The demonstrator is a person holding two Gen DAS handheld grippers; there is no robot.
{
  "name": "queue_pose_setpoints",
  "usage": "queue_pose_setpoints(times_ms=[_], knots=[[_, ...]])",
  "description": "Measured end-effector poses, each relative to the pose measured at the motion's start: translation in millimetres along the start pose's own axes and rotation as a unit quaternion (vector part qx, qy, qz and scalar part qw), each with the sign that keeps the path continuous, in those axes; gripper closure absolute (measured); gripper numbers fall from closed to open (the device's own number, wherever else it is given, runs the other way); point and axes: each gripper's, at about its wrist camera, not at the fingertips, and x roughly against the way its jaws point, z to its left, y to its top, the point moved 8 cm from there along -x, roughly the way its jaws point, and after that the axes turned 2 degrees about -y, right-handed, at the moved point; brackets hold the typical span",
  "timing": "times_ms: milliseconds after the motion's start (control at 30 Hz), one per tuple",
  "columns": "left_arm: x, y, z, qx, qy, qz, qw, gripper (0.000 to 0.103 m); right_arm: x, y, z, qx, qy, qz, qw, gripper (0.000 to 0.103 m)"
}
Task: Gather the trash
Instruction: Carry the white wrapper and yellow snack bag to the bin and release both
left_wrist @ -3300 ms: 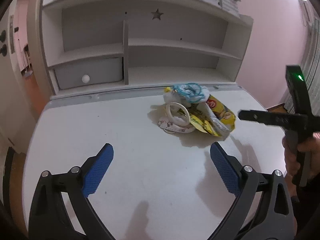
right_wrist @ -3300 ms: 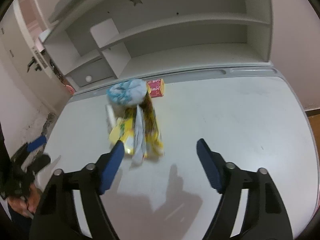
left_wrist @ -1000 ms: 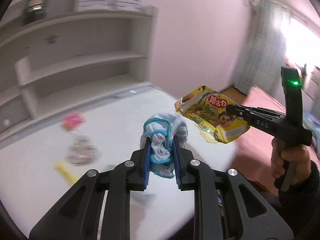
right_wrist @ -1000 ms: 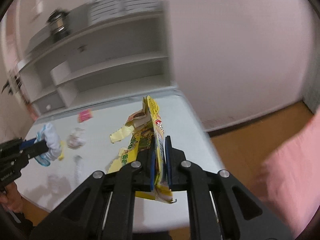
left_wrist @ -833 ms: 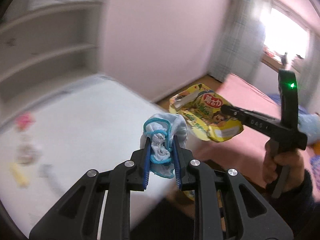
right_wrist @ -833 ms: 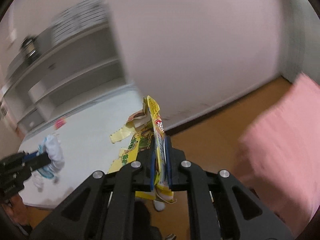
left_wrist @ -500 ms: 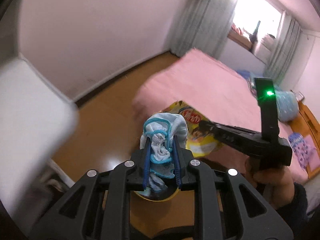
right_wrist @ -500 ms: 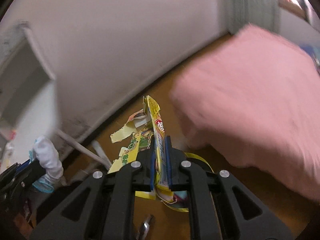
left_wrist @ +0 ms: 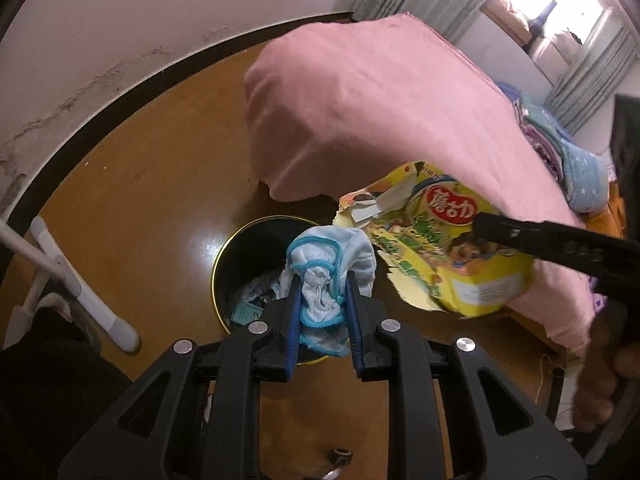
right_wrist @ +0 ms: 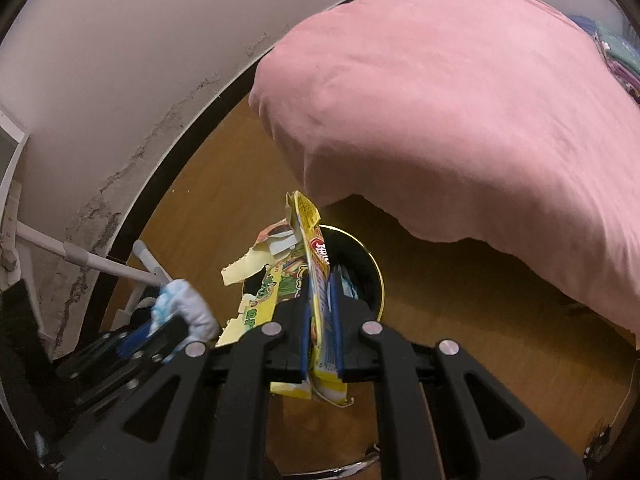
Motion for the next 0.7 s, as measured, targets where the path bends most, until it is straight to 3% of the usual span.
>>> queue_pose_setpoints(times_ms=[233,300,333,700], knots=[[-11.3,0.3,7.7,0.006,0.001,-0.003,1.0000,0.080,-3.8,-3.5,-5.1,0.000,-0.003,0.001,1.000,0.094],[-11.6,0.6,5.4,0.001,0.004,-0.006,1.0000,0.061,-4.2,-3.3,-4.2,0.000,-0.004,0.001,1.000,0.094],[-11.8,0.3,4.8,-0.003,0.006,-0.007,1.0000,0.056,-3.7,-3.0,-4.5,0.000,-0.004,0.001,1.000,0.094],[0.6,-3.7,4.6,-0.002,0.011,-0.030,0.9995,0.034,-8.0,-2.3,-5.5,-0.004,0.000,0.007,1.000,0.094]])
